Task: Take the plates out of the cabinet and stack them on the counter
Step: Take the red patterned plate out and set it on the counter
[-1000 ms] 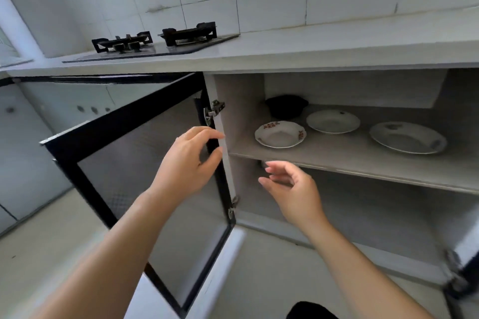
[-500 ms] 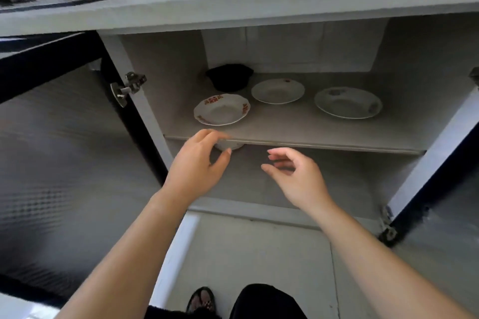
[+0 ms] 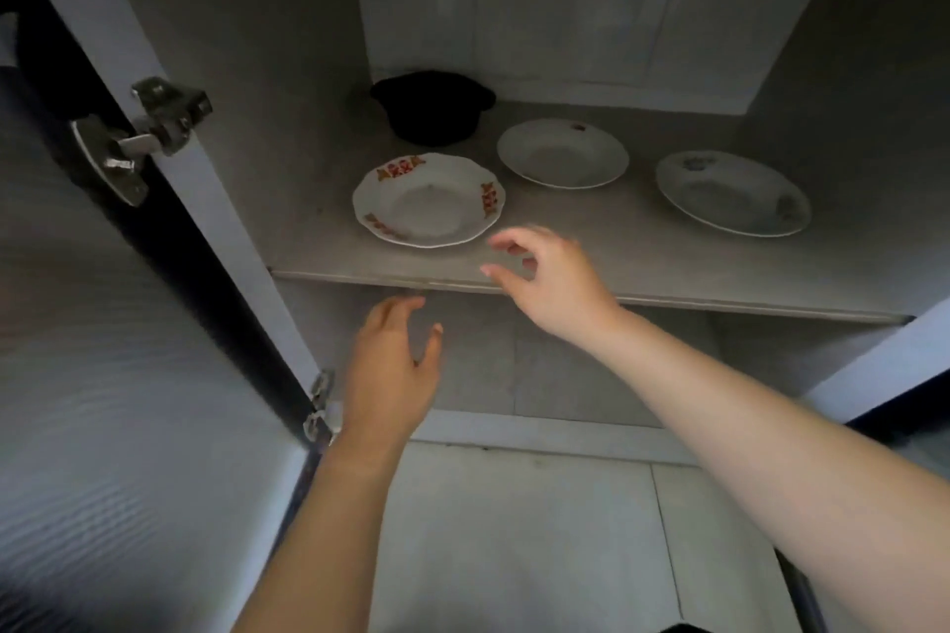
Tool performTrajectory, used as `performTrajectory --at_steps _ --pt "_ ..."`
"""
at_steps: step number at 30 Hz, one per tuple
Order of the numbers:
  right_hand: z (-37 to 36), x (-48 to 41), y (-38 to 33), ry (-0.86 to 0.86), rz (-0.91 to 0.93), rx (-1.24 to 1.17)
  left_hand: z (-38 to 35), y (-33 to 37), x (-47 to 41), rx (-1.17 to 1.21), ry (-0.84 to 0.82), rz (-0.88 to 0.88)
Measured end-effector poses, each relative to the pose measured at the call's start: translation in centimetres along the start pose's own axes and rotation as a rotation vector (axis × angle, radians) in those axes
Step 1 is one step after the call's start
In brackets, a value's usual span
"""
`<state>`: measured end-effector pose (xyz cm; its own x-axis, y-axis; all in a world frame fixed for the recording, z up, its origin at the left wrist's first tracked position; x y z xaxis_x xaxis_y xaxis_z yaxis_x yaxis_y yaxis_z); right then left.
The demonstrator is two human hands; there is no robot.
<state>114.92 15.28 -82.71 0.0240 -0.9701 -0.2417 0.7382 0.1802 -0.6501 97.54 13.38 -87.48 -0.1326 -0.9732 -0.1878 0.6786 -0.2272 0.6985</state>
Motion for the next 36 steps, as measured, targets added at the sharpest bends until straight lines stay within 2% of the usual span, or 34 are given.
performTrajectory --at_steps 5,8,13,20,32,36 --pt "-2.1 -4.2 0.4 0.017 0.080 0.115 -0.5 -1.4 -3.3 -0.001 0.085 -0.059" --pt "-3.5 -5.5 1.6 0.010 0.159 0.176 -1.2 -2.8 -5.1 -0.086 0.107 -0.069" --pt "-5.1 -7.0 4.0 0.006 0.229 0.253 -4.2 -4.8 -7.0 -0.204 0.003 -0.028" --pt "-6.0 -8.5 4.7 0.079 0.386 0.319 -5.6 -6.1 -6.2 -0.307 -0.072 -0.122" --pt "-3.9 -5.9 5.6 0.092 0.471 0.282 -5.5 -5.9 -6.1 -0.256 -0.156 -0.053" --pt "-2.6 -3.7 6.3 0.104 0.489 0.286 -5.0 -6.1 -5.7 -0.196 -0.106 0.005"
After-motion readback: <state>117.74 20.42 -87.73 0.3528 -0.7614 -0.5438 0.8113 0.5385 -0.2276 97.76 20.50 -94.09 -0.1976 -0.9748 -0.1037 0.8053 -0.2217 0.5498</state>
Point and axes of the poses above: each hand's wrist, its own x-axis away from the middle knuckle, its own z-axis out of the back of the hand, y = z × x, the point moved 7 cm from there along -x, towards the middle knuckle, and after that the axes turned 3 degrees about -y, right-handed, at the moved point
